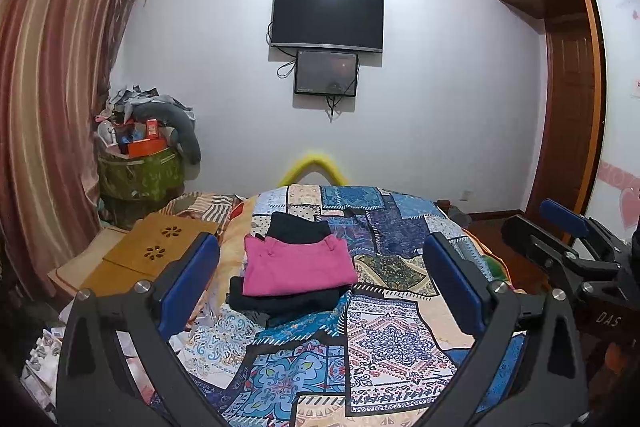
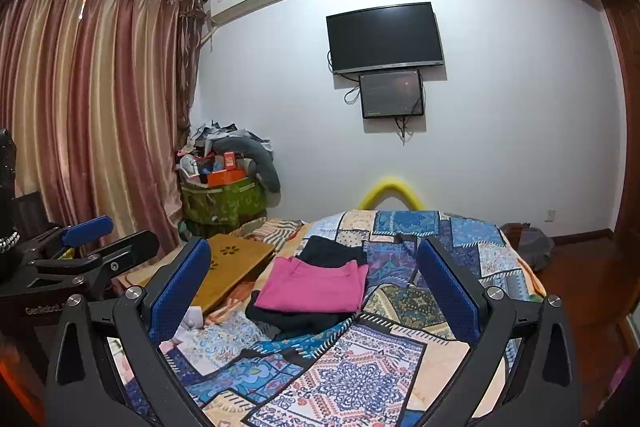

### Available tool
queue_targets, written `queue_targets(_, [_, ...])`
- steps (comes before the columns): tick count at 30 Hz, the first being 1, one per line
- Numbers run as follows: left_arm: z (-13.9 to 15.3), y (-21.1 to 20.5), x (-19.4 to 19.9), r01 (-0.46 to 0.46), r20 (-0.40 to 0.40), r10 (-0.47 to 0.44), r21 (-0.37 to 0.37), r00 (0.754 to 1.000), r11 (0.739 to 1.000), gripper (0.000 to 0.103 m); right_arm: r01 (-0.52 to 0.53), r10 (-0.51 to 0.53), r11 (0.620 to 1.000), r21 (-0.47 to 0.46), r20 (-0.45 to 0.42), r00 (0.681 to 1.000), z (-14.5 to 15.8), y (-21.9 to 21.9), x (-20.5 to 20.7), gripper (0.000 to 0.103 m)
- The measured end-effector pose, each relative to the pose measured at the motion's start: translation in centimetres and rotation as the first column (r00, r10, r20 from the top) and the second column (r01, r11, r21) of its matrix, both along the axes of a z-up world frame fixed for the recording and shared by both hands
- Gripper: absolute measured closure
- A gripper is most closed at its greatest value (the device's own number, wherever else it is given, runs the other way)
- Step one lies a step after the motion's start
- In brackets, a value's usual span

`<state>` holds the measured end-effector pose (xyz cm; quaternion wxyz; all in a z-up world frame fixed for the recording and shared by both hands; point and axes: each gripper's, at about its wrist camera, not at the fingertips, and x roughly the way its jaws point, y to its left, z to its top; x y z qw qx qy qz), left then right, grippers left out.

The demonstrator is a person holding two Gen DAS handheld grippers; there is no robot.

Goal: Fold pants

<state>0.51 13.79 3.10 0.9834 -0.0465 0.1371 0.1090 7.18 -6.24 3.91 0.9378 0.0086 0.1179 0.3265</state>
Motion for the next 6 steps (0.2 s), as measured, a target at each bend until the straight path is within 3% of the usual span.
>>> queue_targets(6, [-0.21, -0.02, 0.08, 0.007, -0.006, -0.007, -0.003, 1.0, 1.0, 0.0, 0.002, -0.002, 1.0, -0.002, -0.007, 1.0, -0.15, 0.0, 0.2, 0.001])
